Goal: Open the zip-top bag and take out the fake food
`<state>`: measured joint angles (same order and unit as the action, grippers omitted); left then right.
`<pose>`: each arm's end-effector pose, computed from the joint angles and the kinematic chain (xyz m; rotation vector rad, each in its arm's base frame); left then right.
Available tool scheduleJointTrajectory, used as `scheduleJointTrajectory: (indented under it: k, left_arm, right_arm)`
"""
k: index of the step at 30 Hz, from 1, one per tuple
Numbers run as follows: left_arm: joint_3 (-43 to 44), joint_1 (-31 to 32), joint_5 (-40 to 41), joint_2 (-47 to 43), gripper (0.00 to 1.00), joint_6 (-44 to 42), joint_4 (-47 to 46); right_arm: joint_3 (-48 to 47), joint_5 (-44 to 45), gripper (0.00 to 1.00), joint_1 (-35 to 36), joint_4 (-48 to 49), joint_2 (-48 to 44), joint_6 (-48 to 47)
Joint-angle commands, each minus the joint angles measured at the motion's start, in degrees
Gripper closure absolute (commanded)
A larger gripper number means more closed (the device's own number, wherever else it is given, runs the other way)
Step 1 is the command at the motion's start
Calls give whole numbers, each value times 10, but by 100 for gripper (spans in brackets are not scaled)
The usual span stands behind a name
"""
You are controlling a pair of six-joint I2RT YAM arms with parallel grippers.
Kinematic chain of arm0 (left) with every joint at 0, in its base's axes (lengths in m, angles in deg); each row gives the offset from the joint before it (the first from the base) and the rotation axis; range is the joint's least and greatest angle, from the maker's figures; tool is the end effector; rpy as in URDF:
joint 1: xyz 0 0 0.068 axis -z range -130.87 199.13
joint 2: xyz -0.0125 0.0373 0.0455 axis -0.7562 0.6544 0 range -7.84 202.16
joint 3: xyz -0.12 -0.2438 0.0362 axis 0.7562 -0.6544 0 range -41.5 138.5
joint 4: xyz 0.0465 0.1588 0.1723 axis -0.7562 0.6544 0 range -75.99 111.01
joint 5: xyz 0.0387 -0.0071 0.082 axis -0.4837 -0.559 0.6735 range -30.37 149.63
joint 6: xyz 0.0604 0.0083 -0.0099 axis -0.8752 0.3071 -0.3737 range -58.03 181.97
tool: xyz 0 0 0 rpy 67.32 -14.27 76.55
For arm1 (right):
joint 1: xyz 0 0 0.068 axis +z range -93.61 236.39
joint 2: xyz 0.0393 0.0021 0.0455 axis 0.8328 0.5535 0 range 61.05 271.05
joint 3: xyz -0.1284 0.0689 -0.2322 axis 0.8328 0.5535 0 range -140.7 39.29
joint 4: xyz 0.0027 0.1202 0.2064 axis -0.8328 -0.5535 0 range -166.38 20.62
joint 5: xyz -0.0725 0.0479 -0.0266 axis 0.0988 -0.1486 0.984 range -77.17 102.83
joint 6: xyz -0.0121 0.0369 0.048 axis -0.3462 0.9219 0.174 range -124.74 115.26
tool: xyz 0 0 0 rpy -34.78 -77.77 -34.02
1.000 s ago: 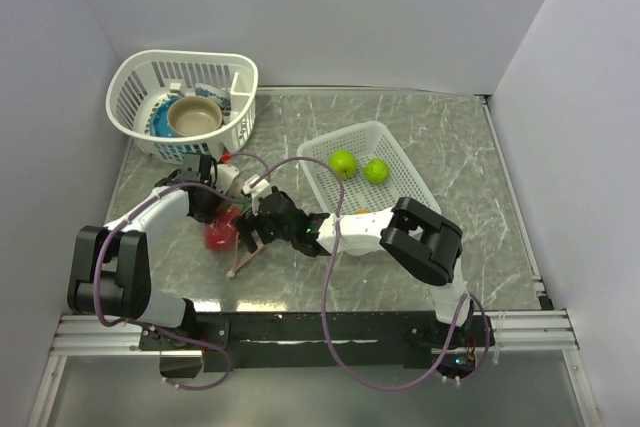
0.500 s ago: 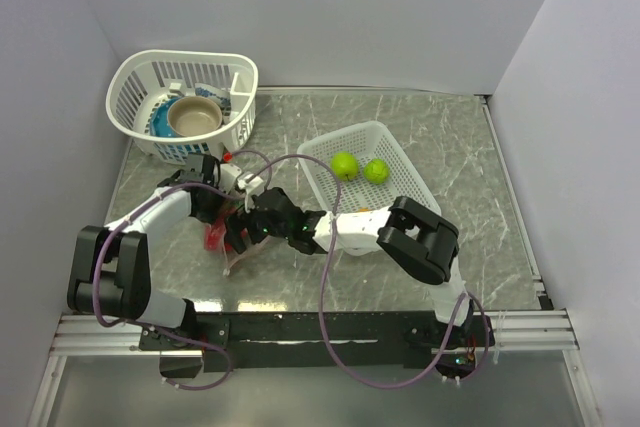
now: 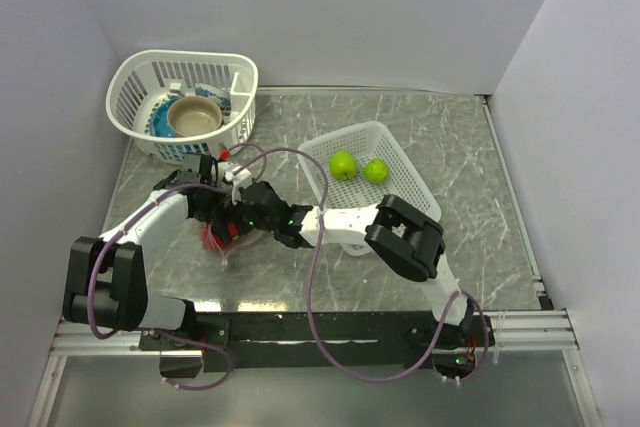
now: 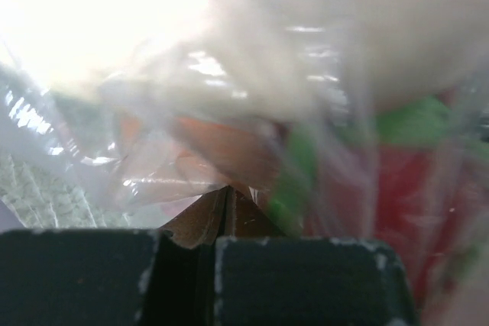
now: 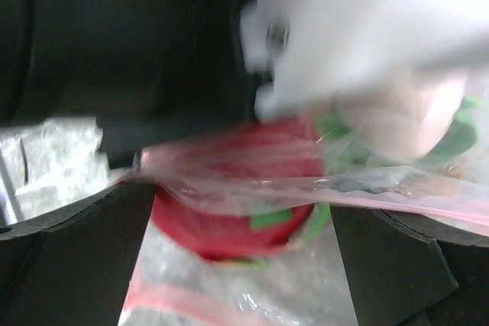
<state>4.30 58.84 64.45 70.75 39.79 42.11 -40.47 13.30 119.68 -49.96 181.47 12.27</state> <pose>0.2413 -0.0375 0.1992 0.6976 2.5460 0.1848 0.2130 0.4226 0.2002 -0.8024 1.8925 0.9004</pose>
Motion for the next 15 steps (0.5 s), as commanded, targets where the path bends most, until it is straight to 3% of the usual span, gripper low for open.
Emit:
scheduleJointTrajectory:
  k: [1, 15]
  left_arm:
    - [3, 33, -183, 1, 99, 12, 88]
    - [9, 39, -202, 14, 99, -1, 106]
  right_arm:
    - [-70, 22, 0, 10, 30, 45, -19]
    - [-39, -1, 0, 25, -68, 60, -27]
